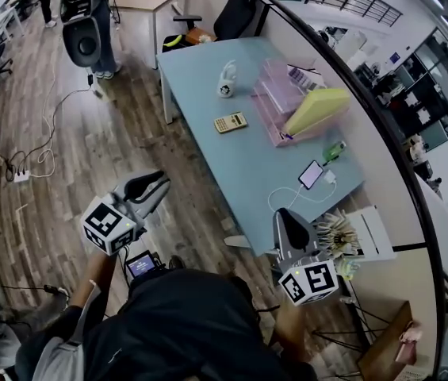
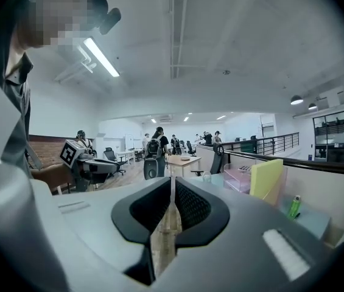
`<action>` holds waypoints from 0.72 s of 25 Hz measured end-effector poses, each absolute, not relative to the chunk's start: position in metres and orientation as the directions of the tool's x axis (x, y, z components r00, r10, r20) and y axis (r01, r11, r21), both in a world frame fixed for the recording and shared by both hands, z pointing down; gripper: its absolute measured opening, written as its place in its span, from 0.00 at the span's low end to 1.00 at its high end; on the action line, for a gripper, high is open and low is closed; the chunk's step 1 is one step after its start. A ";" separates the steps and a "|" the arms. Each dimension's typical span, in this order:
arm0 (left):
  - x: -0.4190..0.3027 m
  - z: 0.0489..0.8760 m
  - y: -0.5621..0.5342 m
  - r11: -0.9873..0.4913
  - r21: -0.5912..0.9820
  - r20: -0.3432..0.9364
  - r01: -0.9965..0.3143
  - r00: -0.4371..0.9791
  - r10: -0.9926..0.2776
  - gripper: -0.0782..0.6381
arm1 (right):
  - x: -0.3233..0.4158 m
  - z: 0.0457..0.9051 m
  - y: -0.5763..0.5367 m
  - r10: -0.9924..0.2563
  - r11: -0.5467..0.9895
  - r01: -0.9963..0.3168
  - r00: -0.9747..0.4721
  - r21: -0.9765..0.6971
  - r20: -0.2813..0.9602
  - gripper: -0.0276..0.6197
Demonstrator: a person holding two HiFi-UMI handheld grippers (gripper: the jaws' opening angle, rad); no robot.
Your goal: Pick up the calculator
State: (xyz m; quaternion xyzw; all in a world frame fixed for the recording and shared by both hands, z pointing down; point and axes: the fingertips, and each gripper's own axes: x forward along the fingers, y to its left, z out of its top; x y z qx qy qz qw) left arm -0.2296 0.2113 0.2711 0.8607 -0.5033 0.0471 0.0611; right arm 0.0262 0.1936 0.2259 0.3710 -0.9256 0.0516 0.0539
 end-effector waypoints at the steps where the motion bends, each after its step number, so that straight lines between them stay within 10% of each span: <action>1: -0.236 0.273 0.211 -0.487 0.061 0.142 -0.872 0.490 -0.860 0.30 | 0.020 0.227 0.193 -0.682 0.718 -0.694 -0.717 -0.054 0.141 0.05; 18: -0.295 0.296 0.184 -0.434 0.107 0.164 -0.894 0.447 -0.880 0.30 | -0.043 0.235 0.140 -0.642 0.751 -0.658 -0.747 -0.055 0.173 0.05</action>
